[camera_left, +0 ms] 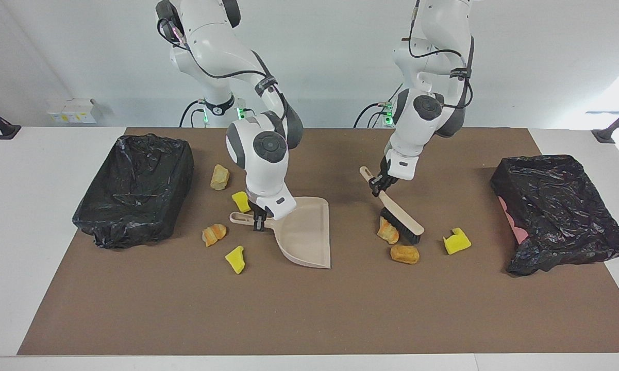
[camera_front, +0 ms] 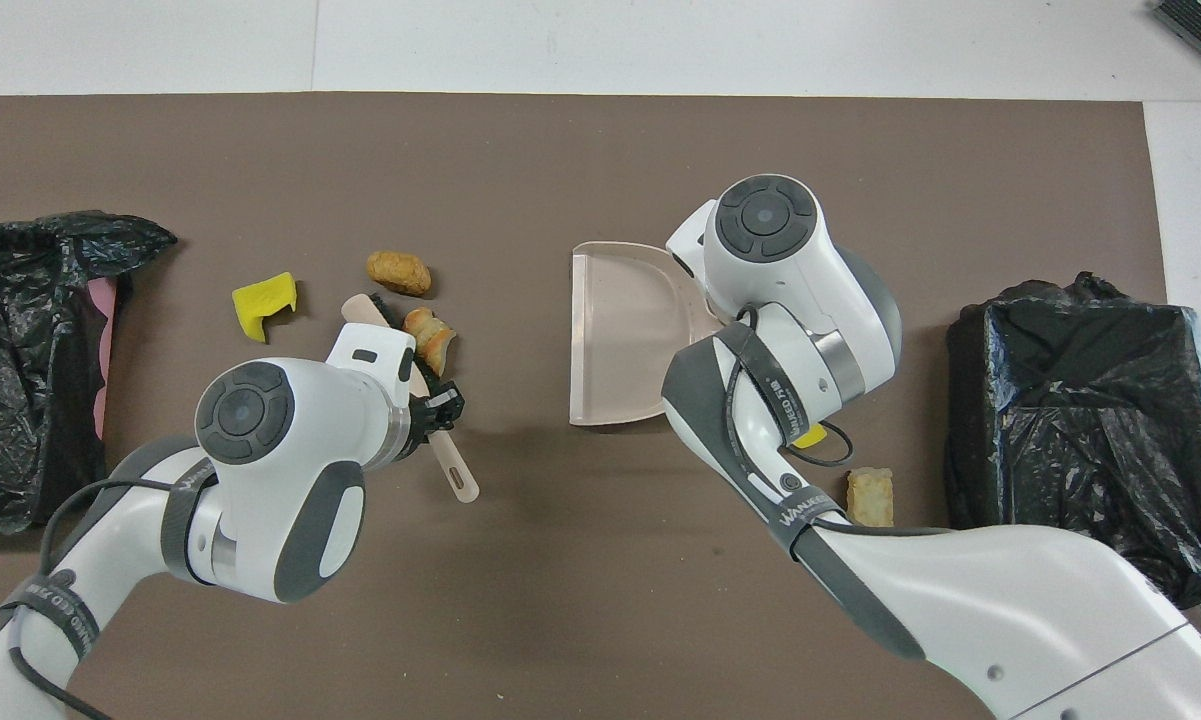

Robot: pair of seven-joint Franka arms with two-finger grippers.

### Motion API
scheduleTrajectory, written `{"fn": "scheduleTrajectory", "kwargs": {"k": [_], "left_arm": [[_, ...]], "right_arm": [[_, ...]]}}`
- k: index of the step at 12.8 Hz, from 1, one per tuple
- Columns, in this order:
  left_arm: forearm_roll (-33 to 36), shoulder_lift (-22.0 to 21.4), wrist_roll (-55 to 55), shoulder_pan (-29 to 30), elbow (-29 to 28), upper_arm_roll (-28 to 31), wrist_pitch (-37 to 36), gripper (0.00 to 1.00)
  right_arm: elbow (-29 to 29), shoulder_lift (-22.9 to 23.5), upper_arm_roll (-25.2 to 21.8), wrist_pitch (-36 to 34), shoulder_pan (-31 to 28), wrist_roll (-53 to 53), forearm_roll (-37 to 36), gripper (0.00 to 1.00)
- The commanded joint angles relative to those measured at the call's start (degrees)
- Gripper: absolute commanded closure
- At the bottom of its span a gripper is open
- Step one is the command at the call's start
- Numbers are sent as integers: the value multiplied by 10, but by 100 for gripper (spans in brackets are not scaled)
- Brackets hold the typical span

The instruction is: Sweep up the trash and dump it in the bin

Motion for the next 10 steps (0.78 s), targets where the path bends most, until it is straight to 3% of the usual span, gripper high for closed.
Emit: {"fn": "scheduleTrajectory", "kwargs": {"k": [1, 3, 10], "left_arm": [[-11, 3, 85, 9, 58, 17, -95, 100], [-2, 6, 143, 57, 110, 17, -179, 100], [132, 15, 339, 210, 119, 17, -182, 100]], "right_arm": [[-29, -16, 2, 10, -3, -17, -23, 100], [-29, -16, 2, 5, -2, -17, -24, 100], [-50, -30, 2, -9, 3, -17, -29, 100]]}}
